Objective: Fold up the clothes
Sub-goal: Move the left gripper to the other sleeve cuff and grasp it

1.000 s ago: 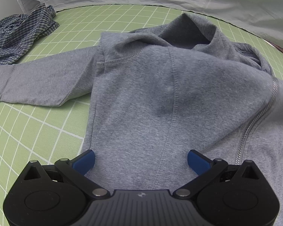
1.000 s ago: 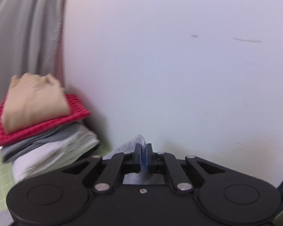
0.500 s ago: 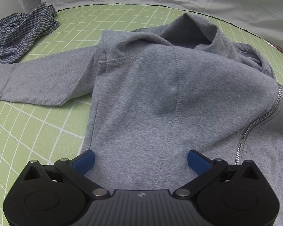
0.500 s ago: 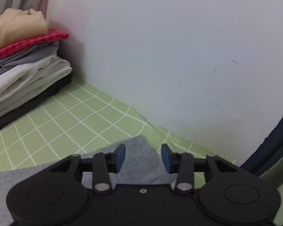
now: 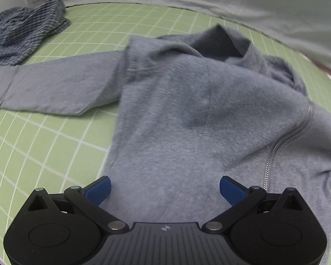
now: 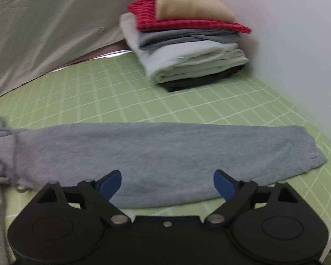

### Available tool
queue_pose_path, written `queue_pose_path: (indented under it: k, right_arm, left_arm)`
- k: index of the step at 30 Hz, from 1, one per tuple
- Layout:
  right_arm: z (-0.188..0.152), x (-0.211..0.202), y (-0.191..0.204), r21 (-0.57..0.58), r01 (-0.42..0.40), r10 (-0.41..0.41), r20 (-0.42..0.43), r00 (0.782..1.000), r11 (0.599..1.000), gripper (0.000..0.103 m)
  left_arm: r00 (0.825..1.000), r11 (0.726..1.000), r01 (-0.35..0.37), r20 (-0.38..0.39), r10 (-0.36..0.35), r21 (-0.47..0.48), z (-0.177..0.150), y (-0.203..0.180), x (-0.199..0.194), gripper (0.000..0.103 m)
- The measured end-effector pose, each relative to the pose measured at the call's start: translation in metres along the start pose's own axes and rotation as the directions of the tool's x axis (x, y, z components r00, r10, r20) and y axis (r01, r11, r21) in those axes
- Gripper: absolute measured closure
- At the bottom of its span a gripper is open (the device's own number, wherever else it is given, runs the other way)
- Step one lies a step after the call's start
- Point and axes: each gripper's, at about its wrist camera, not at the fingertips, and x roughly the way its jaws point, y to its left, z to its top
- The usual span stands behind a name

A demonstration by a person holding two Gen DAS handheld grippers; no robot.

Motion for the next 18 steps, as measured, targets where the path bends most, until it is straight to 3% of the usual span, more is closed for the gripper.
queue_pose_path:
  k: [3, 12, 18]
  right_arm:
    - [-0.01, -0.014, 0.026, -0.064, -0.065, 0.064, -0.009, 0.998, 0.996, 0.0]
    - [-0.044, -0.047, 0.088, -0.167, -0.178, 0.17, -0.058, 0.984, 0.97, 0.0]
    - [-0.059, -0.063, 0.129, -0.194, -0.172, 0.159, -0.079, 0.984, 0.966, 0.0]
  left_arm:
    - [0.999, 0.999, -0.022, 0.023, 0.023, -0.035, -0.011, 0.027, -0.016, 0.0]
    - [0.992, 0.987, -0.113, 0.04, 0.118, -0.117, -0.02, 0.118, -0.038, 0.0]
    - [0.991, 0.983, -0.106, 0.062, 0.116, -0.149, -0.006, 0.169, -0.041, 0.0]
